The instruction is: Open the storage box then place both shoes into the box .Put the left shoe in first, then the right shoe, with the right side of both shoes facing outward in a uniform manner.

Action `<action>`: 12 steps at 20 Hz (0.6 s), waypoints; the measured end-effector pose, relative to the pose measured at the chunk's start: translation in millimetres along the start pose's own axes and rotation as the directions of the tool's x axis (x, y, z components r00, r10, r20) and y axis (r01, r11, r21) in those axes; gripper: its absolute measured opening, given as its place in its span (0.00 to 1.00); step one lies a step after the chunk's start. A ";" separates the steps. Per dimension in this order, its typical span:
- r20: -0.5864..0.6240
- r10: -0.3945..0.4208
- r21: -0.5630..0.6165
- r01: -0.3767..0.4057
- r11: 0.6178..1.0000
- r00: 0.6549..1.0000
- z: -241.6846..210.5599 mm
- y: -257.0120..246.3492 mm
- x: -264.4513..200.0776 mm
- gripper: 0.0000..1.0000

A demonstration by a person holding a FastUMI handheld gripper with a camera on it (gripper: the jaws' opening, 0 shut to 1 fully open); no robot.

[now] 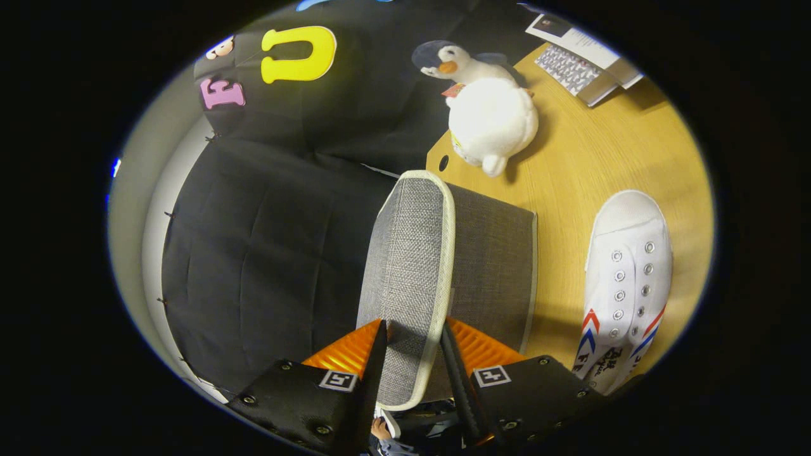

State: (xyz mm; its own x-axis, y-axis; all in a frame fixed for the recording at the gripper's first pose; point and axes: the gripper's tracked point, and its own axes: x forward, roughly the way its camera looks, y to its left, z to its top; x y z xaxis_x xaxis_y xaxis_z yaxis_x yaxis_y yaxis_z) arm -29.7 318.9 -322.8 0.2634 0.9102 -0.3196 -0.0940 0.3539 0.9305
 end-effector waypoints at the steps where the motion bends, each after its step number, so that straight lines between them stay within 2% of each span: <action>1: -0.016 0.020 0.003 -0.020 1.000 1.000 -4.1 4.9 -0.6 0.52; 7: -0.026 0.095 -0.027 -0.096 0.995 0.995 -2.9 46.3 -8.7 0.52; 12: -0.018 0.154 -0.090 -0.155 0.984 0.988 12.4 100.3 -6.0 0.52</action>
State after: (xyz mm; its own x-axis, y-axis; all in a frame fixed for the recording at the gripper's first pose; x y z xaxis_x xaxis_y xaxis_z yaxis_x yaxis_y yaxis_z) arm -28.8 346.3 -225.4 0.2282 0.9577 -0.1753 -0.2200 0.2261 0.9489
